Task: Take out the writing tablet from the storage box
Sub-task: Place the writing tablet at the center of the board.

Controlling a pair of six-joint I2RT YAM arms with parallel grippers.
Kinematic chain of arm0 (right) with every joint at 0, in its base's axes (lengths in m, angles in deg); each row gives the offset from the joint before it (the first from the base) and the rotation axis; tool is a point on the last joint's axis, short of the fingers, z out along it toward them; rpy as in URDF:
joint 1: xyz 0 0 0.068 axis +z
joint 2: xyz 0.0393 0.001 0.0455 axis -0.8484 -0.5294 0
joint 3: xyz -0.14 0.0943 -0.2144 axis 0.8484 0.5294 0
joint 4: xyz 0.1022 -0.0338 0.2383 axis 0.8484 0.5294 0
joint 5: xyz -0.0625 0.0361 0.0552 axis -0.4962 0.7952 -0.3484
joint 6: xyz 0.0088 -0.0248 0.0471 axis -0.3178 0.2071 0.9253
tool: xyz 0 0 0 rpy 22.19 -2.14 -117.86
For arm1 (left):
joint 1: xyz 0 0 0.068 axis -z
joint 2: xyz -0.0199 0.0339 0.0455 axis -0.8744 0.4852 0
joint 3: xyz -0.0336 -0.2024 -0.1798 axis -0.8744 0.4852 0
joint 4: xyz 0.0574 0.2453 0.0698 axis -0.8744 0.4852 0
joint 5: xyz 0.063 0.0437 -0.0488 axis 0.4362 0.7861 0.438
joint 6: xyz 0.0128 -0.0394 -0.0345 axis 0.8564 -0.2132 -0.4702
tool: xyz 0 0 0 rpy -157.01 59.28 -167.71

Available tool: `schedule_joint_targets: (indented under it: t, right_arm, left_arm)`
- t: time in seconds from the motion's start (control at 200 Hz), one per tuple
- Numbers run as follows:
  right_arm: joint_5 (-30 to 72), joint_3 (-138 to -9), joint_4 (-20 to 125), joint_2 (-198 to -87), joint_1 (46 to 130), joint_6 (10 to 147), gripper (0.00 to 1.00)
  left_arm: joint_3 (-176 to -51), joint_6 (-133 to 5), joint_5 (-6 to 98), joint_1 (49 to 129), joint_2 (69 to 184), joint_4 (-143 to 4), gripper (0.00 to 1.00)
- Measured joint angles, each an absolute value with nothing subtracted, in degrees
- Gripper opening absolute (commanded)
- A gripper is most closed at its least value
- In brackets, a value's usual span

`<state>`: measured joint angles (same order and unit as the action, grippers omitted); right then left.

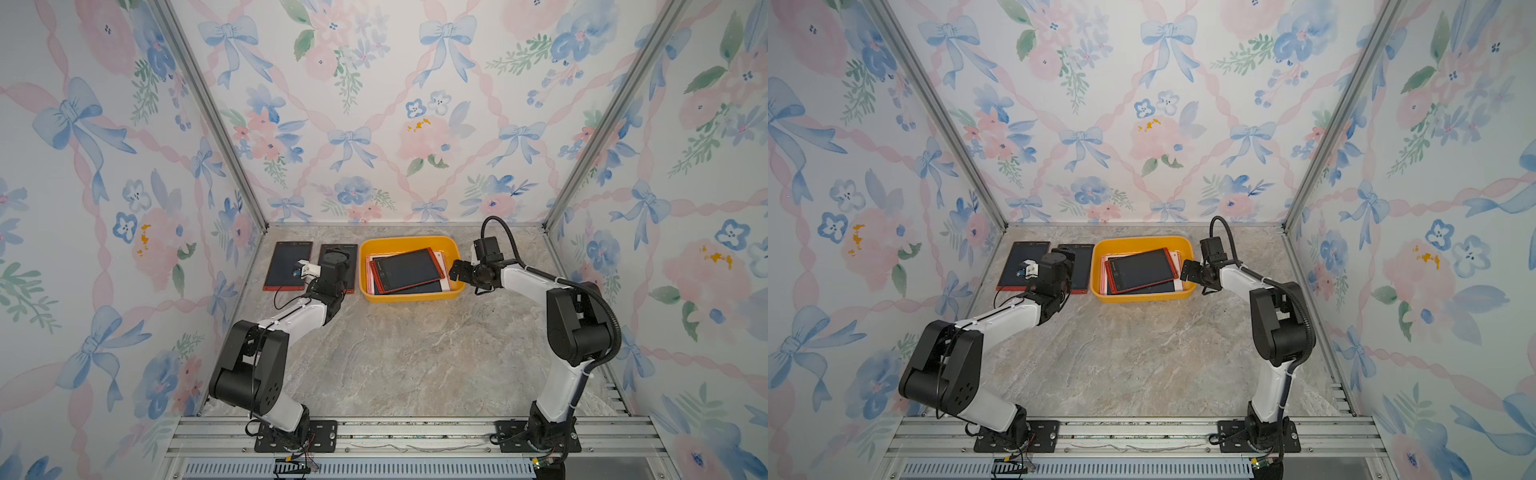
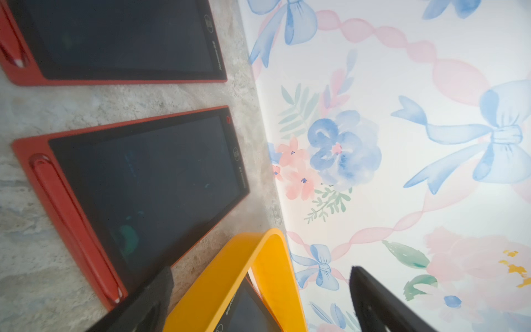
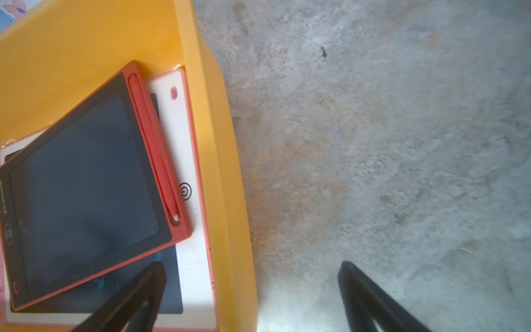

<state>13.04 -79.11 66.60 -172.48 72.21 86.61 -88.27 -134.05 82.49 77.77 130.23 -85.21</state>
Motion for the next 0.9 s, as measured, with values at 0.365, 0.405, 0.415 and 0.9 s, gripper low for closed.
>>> schedule_joint_targets:
  t: [0.365,0.405,0.415,0.9]
  right_arm:
    - [13.02,-79.28,66.82,-172.48,72.23,86.58,0.97]
    - [13.02,-79.28,66.82,-172.48,72.23,86.58,0.97]
    - [13.02,-79.28,66.82,-172.48,72.23,86.58,0.97]
    - [11.75,-79.28,67.3,-172.48,72.27,86.58,0.97]
  left_arm:
    - [-83.79,-133.74,79.34,75.91,131.06,-81.8,0.98]
    - [-83.79,-133.76,78.95,75.83,131.76,-81.77,0.98]
    - [-83.81,-133.76,78.91,75.8,131.93,-81.77,0.98]
    - [-84.95,-137.44,75.69,75.74,139.95,-81.49,0.98]
